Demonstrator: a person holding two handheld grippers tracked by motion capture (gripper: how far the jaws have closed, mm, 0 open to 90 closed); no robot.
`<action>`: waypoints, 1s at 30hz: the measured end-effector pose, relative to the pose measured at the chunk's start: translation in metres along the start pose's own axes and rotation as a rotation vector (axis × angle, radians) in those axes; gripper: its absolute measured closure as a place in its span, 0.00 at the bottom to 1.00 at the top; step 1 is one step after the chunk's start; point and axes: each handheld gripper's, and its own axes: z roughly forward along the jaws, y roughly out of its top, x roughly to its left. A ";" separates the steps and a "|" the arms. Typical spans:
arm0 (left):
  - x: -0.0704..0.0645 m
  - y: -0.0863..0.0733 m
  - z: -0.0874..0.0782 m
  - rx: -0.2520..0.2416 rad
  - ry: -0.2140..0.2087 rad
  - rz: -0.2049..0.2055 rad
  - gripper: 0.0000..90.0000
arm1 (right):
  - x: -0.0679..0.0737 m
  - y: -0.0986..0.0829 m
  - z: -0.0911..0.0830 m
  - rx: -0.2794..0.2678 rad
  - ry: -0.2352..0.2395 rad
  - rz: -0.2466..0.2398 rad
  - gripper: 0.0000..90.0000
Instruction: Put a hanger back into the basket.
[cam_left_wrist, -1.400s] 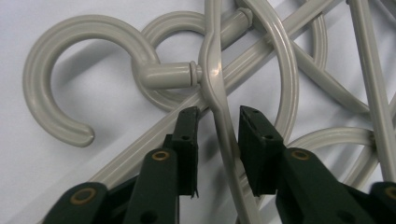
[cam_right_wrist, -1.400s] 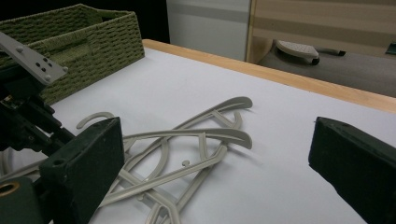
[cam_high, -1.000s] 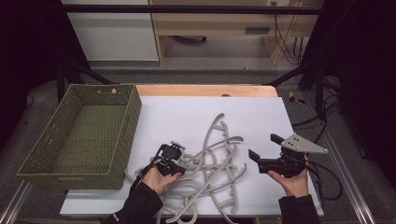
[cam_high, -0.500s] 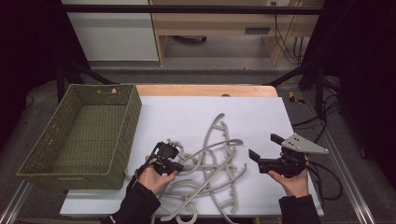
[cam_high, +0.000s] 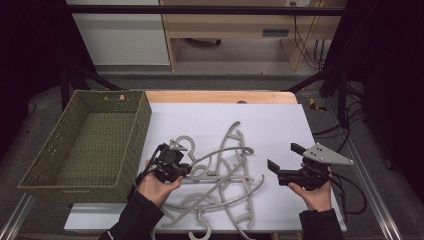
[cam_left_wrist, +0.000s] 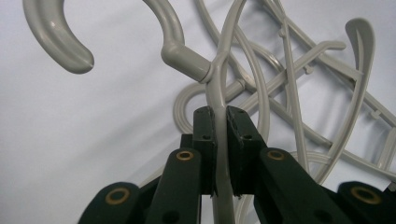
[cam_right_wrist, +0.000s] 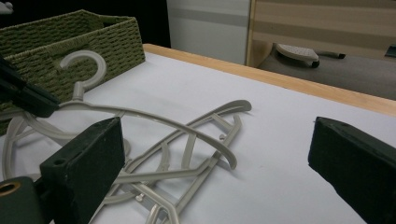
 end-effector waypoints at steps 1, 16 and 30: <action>0.000 0.000 -0.003 -0.017 -0.004 -0.002 0.92 | 0.000 0.000 0.000 0.000 -0.001 0.000 0.05; 0.003 0.013 -0.063 -0.115 0.016 0.095 0.92 | -0.001 0.000 -0.001 -0.004 0.002 0.002 0.05; 0.021 0.023 -0.105 -0.170 0.068 0.162 0.92 | -0.002 0.000 -0.002 -0.005 0.001 0.004 0.05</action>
